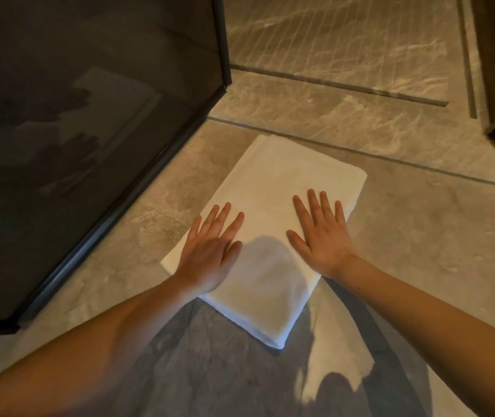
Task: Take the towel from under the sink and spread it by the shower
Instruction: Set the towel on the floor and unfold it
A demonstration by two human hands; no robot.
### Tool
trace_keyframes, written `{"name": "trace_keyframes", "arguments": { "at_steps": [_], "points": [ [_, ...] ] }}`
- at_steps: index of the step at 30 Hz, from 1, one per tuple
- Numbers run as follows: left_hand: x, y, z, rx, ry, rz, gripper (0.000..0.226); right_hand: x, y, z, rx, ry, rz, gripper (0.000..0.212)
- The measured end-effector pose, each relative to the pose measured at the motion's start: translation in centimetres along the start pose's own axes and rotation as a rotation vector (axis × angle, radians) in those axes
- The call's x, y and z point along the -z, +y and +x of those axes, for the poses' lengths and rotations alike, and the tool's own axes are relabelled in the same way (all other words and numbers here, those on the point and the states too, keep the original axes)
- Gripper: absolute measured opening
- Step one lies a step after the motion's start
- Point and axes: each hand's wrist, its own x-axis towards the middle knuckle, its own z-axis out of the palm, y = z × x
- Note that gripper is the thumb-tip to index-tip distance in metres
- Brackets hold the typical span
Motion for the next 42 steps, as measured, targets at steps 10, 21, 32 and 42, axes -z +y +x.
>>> {"name": "trace_keyframes", "arguments": {
  "at_steps": [10, 21, 32, 42],
  "points": [
    [2.3, -3.8, -2.5, 0.030, -0.108, -0.075, 0.063, 0.5, -2.7, 2.9, 0.116, 0.002, -0.064, 0.075],
    [6.2, -6.9, -7.5, 0.203, -0.080, -0.372, 0.048, 0.6, -2.9, 2.8, 0.098, -0.006, -0.058, 0.080],
    [8.5, -8.0, -8.3, 0.438, -0.212, -0.513, 0.058, 0.5, -2.8, 2.2, 0.091, -0.018, -0.076, 0.083],
    [9.8, -7.2, -8.6, 0.419, -0.090, -0.816, 0.043, 0.2, -2.5, 1.7, 0.082, -0.025, -0.083, 0.082]
  ]
}}
